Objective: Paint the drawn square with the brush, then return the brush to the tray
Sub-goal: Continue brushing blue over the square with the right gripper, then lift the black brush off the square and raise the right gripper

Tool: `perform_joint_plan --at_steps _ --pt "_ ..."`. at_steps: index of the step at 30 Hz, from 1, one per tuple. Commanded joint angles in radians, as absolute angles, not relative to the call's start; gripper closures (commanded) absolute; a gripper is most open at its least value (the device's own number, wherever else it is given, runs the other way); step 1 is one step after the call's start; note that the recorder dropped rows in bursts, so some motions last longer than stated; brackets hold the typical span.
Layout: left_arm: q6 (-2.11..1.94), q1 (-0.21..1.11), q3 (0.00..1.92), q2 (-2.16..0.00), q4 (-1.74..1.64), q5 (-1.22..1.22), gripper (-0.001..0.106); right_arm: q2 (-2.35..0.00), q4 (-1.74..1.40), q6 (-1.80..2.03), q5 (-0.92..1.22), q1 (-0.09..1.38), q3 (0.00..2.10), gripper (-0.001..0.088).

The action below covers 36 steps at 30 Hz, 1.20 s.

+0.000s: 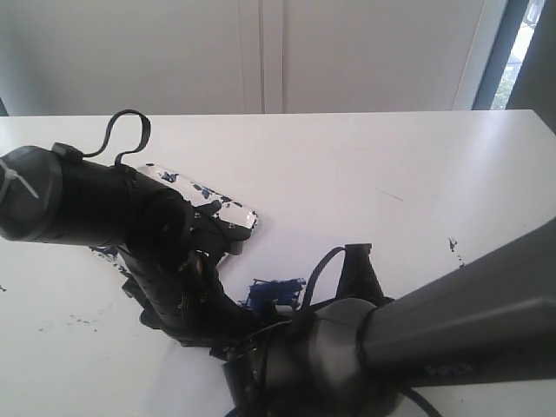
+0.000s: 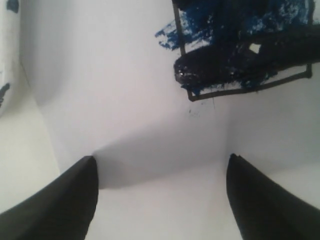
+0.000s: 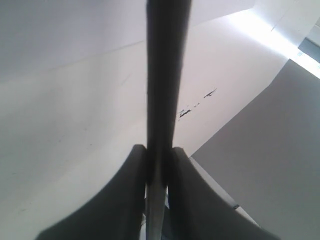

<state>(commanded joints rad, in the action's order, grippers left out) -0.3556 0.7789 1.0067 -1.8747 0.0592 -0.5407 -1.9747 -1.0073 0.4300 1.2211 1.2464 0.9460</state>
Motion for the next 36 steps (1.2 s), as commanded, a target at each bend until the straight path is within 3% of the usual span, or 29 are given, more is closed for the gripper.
perform_joint_plan --at_steps 19,36 --pt "-0.342 0.779 1.007 -1.875 0.059 -0.534 0.03 -1.965 -0.893 0.402 1.22 1.226 0.946 0.0868" --pt "-0.366 0.779 1.007 -1.787 0.034 -0.323 0.03 -1.795 -0.729 0.544 1.124 1.238 0.897 0.0868"
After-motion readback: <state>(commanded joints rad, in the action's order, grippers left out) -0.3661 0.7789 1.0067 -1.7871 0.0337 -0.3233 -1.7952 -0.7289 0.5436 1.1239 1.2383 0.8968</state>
